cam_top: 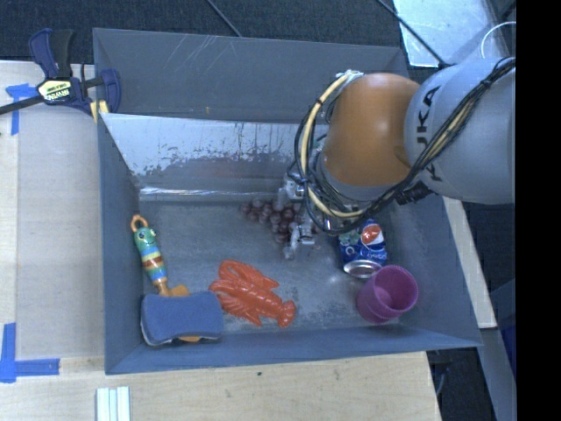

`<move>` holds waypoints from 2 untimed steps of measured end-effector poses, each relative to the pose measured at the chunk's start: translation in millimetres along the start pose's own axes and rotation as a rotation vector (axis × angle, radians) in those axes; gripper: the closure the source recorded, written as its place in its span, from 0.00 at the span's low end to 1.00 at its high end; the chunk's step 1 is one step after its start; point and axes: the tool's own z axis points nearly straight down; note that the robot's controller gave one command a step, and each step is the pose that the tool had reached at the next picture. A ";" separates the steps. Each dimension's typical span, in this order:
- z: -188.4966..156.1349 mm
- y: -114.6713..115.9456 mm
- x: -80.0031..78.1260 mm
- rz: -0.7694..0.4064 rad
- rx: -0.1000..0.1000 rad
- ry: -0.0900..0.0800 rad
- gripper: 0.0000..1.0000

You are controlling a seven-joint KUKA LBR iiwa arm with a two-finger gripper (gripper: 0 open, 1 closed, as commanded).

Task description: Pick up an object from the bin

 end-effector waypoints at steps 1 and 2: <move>-77.5 -76.9 -15.6 -0.129 0.001 -0.005 1.00; -77.5 -76.8 -15.6 -0.129 0.000 -0.005 1.00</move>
Offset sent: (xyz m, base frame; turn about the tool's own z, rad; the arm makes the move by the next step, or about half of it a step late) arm 0.0000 0.0000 0.0000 0.0000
